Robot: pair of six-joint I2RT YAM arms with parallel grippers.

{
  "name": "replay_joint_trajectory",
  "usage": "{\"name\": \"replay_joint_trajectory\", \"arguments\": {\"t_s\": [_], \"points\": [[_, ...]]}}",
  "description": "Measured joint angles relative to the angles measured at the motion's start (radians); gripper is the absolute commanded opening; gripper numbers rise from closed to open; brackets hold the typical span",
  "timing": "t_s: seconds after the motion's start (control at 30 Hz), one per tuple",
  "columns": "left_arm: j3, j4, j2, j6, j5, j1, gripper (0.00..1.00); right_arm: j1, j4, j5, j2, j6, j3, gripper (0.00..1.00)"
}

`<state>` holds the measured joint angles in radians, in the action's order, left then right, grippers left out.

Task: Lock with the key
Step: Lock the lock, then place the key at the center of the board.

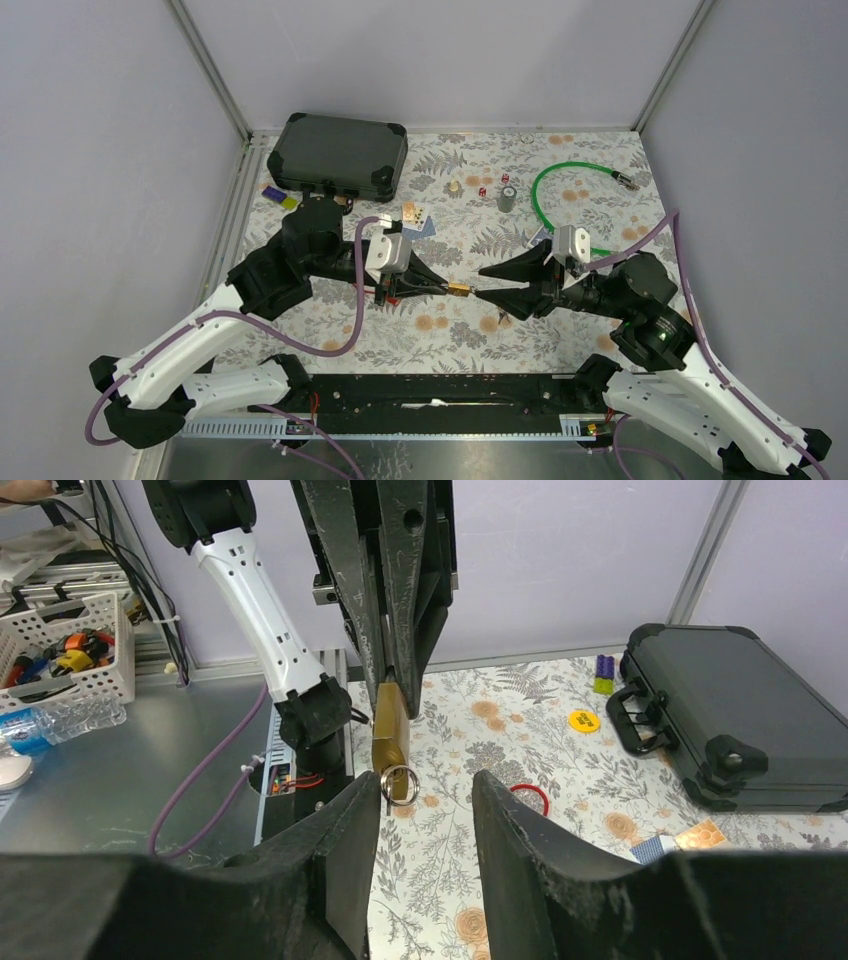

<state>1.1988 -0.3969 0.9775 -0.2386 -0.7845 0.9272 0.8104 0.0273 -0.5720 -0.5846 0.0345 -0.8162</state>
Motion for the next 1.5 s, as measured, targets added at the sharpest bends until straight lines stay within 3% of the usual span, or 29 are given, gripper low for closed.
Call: {"name": "replay_joint_trajectory", "arguments": {"t_s": [0.27,0.63,1.33,1.5], "points": [[0.000,0.003,0.005,0.003,-0.001,0.000,0.00,0.000,0.000,-0.045,-0.021,0.007,0.000,0.38],[0.000,0.004,0.005,0.003,0.003,-0.003,0.00,0.000,0.000,-0.049,-0.028,0.018,0.000,0.00],[0.000,-0.083,-0.021,-0.044,0.008,-0.064,0.00,0.000,-0.156,0.064,0.010,-0.034,-0.033,0.00],[-0.040,-0.050,-0.049,-0.011,0.092,-0.072,0.00,0.000,-0.219,0.153,-0.021,-0.026,-0.041,0.00]]}}
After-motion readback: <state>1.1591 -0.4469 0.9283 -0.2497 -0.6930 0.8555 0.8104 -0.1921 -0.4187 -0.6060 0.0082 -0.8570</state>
